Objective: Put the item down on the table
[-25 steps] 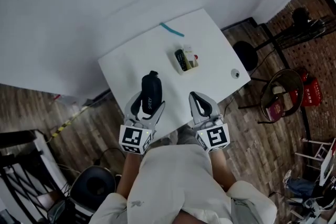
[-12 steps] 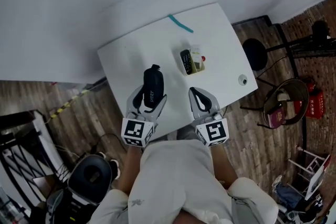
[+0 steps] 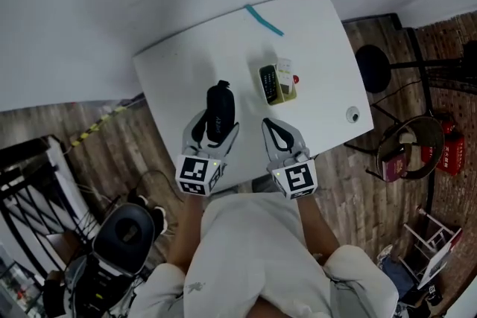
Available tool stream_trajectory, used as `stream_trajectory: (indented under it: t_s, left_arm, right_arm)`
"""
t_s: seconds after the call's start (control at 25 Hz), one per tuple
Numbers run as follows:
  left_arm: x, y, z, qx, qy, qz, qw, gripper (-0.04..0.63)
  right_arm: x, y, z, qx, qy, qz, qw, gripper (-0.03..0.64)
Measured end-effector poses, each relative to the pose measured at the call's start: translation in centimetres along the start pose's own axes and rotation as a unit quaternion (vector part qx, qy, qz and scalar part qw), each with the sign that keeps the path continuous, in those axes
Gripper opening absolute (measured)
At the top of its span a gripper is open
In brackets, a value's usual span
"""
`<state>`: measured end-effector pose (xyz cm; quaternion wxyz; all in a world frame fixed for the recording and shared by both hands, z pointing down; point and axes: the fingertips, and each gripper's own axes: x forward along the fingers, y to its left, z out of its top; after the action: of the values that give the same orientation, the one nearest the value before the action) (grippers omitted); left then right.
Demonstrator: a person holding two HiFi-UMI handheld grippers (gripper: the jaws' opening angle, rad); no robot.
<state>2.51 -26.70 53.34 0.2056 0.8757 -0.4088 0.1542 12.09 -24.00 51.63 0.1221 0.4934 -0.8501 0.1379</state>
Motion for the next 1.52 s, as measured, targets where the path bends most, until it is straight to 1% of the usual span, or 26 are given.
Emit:
stream_trajectory:
  t_s: [0.28,0.6,1.04,1.28,1.52]
  left_arm:
    - [2.3,0.9,-3.2,-0.017,0.035,0.02,0.9991,0.351]
    - [4.4,1.6,-6.7,-0.029,0.074,0.042,0.996,0.351]
    - [6.5,1.9,-9.7,-0.036,0.104,0.056,0.9923,0.351]
    - [7.4,2.1,-10.7,-0.042,0.117,0.056,0.9907,0.353]
    - [8.3,2.3,-11.6,-0.039,0.137,0.06,0.988,0.354]
  right_arm:
    - [1.6,-0.3,-2.2,0.002,0.023,0.028,0.999,0.003]
    - [2.8,-0.1,-5.2,0.004,0.05,0.054,0.997,0.003]
    - [3.8,-0.5,-8.2,0.018,0.075,0.07,0.995,0.003]
    - [4.1,-1.0,-9.2,0.021,0.082,0.073,0.994,0.003]
    - [4.3,-1.5,-9.8,0.023,0.089,0.075,0.993,0.003]
